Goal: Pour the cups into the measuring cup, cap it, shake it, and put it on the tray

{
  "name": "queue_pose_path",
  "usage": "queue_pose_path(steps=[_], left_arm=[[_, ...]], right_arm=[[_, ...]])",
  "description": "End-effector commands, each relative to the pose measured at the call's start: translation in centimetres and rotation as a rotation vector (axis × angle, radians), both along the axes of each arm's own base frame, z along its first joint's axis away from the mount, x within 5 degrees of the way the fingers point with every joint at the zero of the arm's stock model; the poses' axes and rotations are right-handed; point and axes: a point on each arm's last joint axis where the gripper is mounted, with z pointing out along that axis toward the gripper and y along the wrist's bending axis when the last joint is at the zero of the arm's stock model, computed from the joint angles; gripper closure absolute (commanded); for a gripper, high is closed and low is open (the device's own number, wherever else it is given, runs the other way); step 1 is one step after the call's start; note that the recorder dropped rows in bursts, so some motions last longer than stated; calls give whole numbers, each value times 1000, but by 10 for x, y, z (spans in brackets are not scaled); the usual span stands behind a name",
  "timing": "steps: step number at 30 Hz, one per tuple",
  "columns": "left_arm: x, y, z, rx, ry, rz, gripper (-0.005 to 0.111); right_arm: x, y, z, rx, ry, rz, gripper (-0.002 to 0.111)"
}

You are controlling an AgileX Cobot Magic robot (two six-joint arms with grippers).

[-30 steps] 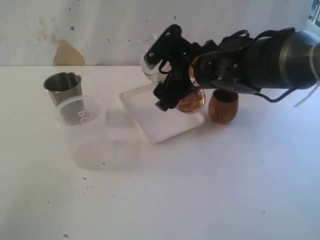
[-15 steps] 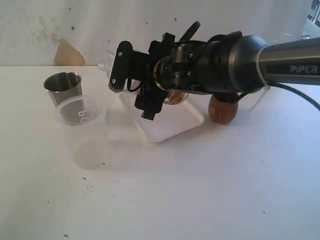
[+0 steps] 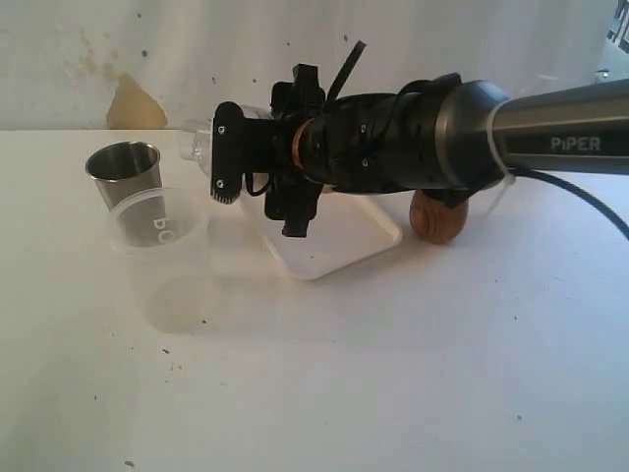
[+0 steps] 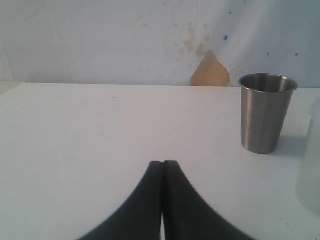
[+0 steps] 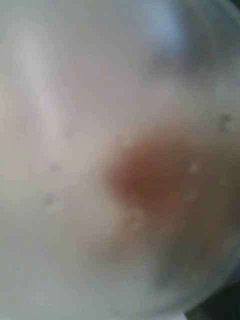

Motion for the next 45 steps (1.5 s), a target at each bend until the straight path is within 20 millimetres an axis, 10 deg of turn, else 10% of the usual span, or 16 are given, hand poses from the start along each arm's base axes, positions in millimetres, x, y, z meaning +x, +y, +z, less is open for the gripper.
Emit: queue_pose_path(steps=[1,45], left_arm=[[0,0,-1,-4,-1,-2,107],[0,0,-1,-4,-1,-2,107]], right_arm=[[-3,9,16,-17,-56,26,108],[10,22,12,-374,-276,111,108]])
